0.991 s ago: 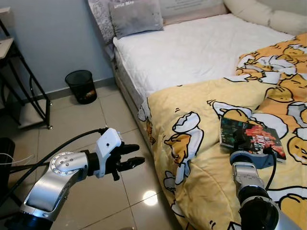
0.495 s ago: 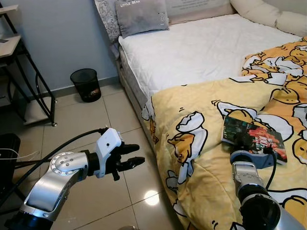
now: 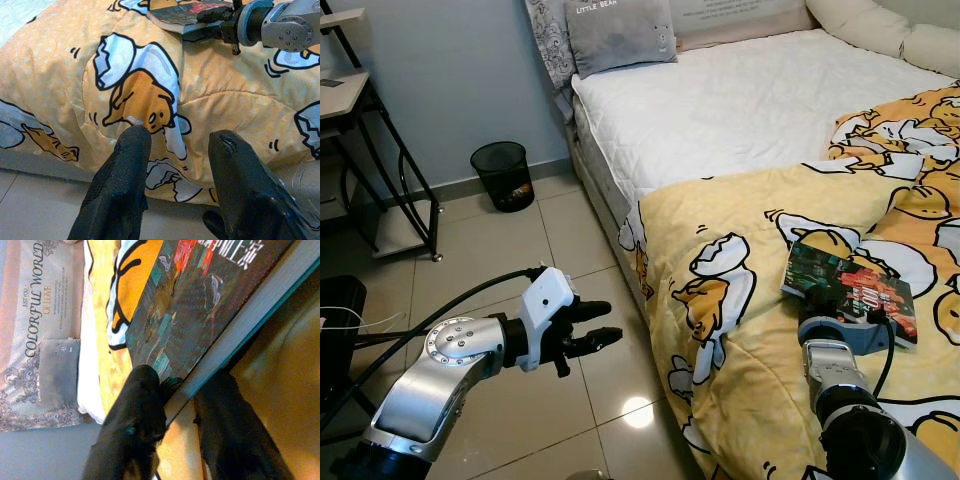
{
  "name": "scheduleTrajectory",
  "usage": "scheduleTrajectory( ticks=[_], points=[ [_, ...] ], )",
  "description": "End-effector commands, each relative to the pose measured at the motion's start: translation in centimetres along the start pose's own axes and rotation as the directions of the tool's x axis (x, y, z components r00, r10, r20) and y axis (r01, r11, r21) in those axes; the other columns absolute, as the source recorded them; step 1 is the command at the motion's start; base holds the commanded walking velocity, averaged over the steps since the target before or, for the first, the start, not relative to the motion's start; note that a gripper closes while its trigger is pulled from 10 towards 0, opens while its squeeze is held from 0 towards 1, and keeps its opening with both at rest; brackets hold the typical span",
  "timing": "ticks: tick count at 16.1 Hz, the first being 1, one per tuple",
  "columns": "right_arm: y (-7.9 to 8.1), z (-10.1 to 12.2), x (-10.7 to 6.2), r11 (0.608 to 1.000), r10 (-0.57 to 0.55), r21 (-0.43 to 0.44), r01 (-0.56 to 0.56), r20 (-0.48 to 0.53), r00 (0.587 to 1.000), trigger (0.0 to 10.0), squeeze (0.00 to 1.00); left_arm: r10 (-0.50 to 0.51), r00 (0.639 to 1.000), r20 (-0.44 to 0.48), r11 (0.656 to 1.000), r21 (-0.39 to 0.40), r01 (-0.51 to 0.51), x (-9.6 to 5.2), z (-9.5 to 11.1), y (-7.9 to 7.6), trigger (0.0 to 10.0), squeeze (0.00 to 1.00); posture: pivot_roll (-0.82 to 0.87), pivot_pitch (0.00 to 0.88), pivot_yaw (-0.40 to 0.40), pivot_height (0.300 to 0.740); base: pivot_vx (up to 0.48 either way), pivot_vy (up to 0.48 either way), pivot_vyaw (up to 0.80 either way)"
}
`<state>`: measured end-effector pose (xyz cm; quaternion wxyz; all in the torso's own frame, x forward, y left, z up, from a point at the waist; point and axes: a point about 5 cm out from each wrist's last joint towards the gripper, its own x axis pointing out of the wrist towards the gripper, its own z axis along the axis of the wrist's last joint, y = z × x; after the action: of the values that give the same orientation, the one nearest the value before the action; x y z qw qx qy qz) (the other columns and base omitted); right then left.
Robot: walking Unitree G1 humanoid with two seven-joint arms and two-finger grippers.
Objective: Clean up the room
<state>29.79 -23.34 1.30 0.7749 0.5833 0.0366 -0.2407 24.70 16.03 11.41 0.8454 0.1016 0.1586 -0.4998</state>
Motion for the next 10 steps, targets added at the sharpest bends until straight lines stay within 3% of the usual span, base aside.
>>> scheduleTrajectory(
  ticks=[1, 4, 6, 10],
  points=[
    [0.9, 0.0, 0.4, 1.000, 0.012, -0.006, -0.012, 0.000, 1.000, 0.0, 0.00, -0.005, 1.000, -0.011, 1.000, 0.017, 0.005, 0.1, 0.1, 0.0, 10.0, 0.00, 0.01, 0.000, 0.056, 0.740, 0.000, 0.000, 0.00],
    [1.0, -0.2, 0.3, 0.995, 0.029, -0.100, -0.030, -0.012, 1.000, 0.0, 0.00, 0.023, 1.000, 0.010, 1.000, 0.007, -0.023, 0.2, 0.3, 0.0, 10.0, 0.00, 0.01, 0.000, 0.051, 0.740, 0.000, 0.000, 0.00],
    [1.2, 0.2, 0.2, 0.992, 0.069, -0.110, -0.068, 0.008, 0.998, 0.0, 0.00, 0.047, 0.998, 0.031, 0.999, -0.011, -0.047, 0.3, 0.4, -0.1, 10.0, 0.00, 0.01, 0.000, 0.050, 0.740, 0.000, 0.000, 0.00],
    [2.3, 1.7, -0.8, 0.936, 0.236, -0.282, -0.209, 0.065, 0.969, 0.0, 0.00, 0.189, 0.979, 0.077, 0.981, -0.051, -0.186, 0.1, 0.7, 0.3, 10.0, 0.00, 0.00, 0.000, 0.043, 0.740, 0.000, 0.000, 0.00]
  ],
)
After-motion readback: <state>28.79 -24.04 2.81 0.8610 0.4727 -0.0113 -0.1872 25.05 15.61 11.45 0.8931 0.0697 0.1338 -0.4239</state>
